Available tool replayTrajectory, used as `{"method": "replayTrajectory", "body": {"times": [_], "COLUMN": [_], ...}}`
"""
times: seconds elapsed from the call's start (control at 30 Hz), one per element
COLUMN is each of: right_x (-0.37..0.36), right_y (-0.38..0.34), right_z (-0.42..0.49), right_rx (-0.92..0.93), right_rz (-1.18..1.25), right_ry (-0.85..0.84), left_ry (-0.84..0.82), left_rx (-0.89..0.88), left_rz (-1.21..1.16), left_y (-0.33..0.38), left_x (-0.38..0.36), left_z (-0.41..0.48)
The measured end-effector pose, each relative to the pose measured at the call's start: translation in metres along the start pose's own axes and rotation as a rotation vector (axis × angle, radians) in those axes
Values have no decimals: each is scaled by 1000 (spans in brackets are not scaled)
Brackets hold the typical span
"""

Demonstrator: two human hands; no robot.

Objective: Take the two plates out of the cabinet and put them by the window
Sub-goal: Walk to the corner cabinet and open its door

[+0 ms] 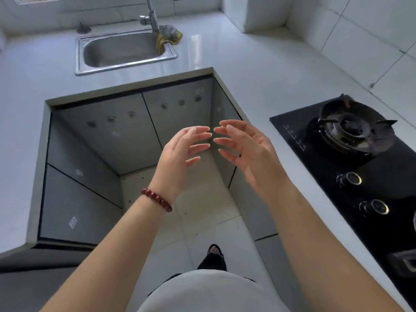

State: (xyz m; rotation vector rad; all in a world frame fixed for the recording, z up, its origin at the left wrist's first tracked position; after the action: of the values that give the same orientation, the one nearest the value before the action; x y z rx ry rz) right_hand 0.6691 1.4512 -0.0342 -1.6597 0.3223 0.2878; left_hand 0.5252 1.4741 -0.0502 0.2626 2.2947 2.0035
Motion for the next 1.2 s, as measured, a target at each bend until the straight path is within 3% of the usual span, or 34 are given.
{"method": "replayTrajectory", "body": {"times": [0.5, 0.93, 1.2], "right_x": [-6, -55, -30], "right_y": [4, 12, 7], "right_z": [143, 284, 321], "right_rx": [-30, 35, 82], "right_rz": [16, 76, 132], "right_ry": [62, 279, 465], "left_ry": [-23, -279, -450], "left_rx": [2, 31, 24], "left_rz": [7, 88, 142], "left_y": [11, 33, 40], "left_x": [33, 105, 84], "left_z": [143, 308, 368]}}
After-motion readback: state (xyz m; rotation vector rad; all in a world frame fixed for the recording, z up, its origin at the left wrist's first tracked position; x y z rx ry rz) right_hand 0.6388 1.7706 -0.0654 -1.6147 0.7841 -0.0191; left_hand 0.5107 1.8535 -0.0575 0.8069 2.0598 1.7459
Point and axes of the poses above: each hand's wrist, its own z-axis towards the middle knuckle, its own x-axis out of the back of the hand, y = z × x, the point moved 4 cm from there along z, towards the middle knuckle, and after that the axes turned 6 degrees about z, right-handed, at the moved point
